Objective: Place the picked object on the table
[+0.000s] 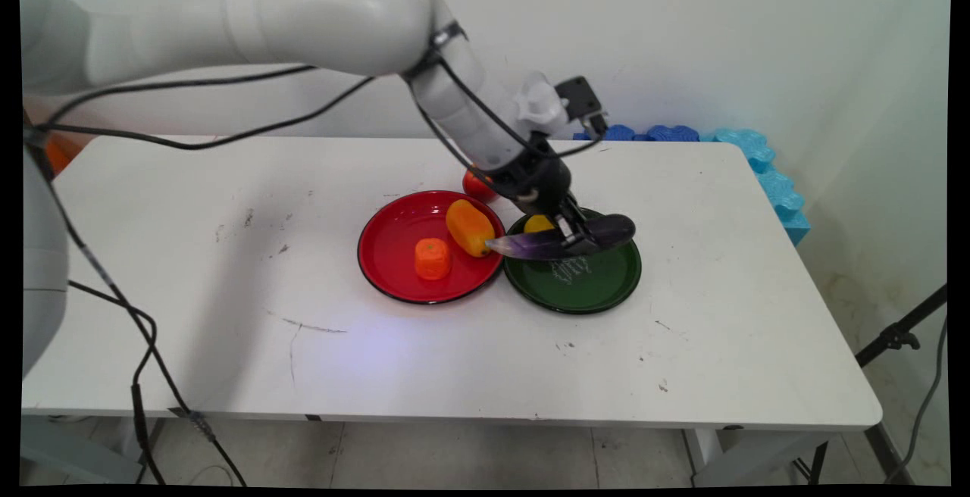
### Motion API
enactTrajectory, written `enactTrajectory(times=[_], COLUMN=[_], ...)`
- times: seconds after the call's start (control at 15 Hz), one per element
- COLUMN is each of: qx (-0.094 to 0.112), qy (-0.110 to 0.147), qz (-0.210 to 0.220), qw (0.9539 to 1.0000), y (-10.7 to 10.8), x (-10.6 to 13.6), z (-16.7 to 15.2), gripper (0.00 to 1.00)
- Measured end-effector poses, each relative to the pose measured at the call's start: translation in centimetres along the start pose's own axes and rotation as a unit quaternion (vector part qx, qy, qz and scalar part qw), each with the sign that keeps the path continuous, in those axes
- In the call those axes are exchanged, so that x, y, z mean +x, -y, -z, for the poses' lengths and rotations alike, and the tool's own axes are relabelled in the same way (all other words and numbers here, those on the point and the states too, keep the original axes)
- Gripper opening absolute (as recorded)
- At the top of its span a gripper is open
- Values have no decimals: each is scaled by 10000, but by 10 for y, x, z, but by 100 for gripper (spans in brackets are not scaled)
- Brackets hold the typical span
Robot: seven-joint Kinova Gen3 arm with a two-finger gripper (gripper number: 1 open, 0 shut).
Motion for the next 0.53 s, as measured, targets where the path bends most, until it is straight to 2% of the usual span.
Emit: enactTrajectory(times=[0.33,0.53], qx=[-63,-135], qy=[-141,-134], qz=[-180,-284], qw=[9997,9994], y=[-21,-34], x=[-34,-61], z=[52,66], gripper=[0,0])
